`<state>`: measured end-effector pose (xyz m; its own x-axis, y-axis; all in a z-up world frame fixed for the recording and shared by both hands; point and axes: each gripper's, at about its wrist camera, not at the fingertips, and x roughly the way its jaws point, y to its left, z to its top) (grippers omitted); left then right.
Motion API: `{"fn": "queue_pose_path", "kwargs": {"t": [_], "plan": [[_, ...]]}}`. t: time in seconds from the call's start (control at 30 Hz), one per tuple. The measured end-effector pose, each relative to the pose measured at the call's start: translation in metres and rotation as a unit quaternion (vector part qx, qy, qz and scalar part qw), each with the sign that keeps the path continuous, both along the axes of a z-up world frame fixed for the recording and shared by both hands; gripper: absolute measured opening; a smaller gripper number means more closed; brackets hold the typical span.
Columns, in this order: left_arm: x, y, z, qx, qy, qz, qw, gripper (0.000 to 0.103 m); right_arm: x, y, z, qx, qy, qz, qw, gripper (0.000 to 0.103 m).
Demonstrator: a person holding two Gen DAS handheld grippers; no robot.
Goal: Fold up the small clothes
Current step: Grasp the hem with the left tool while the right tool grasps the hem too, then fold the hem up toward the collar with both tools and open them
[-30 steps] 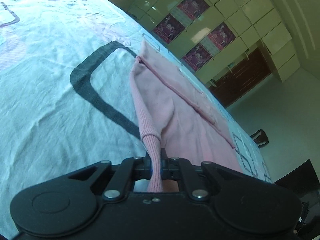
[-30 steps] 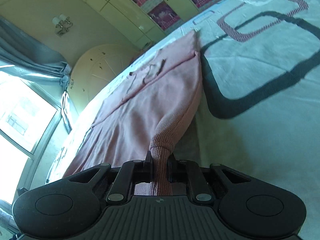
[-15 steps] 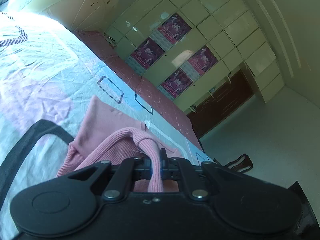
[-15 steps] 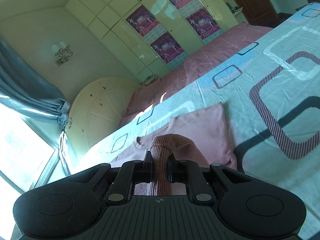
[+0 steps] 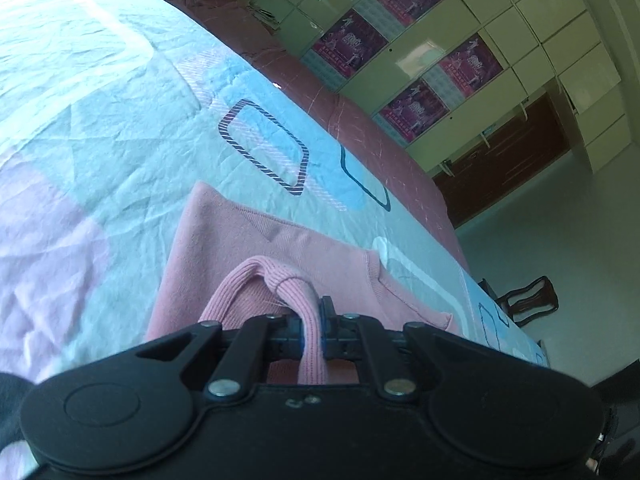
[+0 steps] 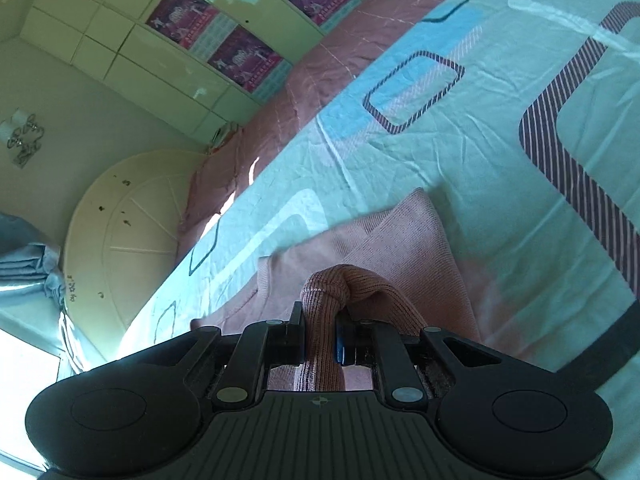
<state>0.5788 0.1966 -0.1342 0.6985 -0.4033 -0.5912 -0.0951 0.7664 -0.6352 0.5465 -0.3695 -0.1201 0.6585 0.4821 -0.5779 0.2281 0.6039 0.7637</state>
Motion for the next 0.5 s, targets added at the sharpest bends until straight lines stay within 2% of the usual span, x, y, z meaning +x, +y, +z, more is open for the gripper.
{"fn": "queue_pose_path", "kwargs": {"t": [0.03,0.1,0.13,0.17,0.23,0.3,0.37,0.4,0.5], "plan": [[0.007,0.001,-0.001,-0.001,-0.001,-0.004,1.0000,0.015,0.006,-0.003,-0.004,0.009,0.001,-0.002,1.000,0.020],[0.013,0.003,-0.001,-0.008,-0.008,-0.009,0.9999,0.024,0.010,-0.009,0.000,-0.011,-0.014,-0.018,1.000,0.066],[0.014,0.006,0.002,-0.010,-0.018,-0.016,0.9997,0.029,0.008,-0.012,0.008,-0.024,-0.037,-0.025,0.999,0.070],[0.014,0.007,0.006,-0.002,-0.027,-0.020,0.9994,0.034,0.007,-0.017,0.013,-0.025,-0.053,-0.026,0.998,0.070],[0.012,0.006,0.016,0.034,-0.052,-0.023,0.9978,0.063,0.006,-0.020,0.024,-0.052,-0.077,-0.009,0.996,0.070],[0.009,0.007,0.027,0.069,-0.082,-0.022,0.9940,0.080,0.011,-0.014,0.032,-0.106,-0.088,0.031,0.990,0.069],[0.014,0.004,0.033,0.100,-0.091,-0.047,0.9898,0.078,0.018,-0.001,0.035,-0.157,-0.093,0.070,0.981,0.069],[0.017,0.002,0.034,0.119,-0.091,-0.061,0.9868,0.074,0.022,0.004,0.034,-0.176,-0.094,0.086,0.976,0.068],[0.035,-0.014,0.030,0.195,-0.058,-0.135,0.9699,0.062,0.035,0.022,0.024,-0.223,-0.080,0.129,0.963,0.057]]}}
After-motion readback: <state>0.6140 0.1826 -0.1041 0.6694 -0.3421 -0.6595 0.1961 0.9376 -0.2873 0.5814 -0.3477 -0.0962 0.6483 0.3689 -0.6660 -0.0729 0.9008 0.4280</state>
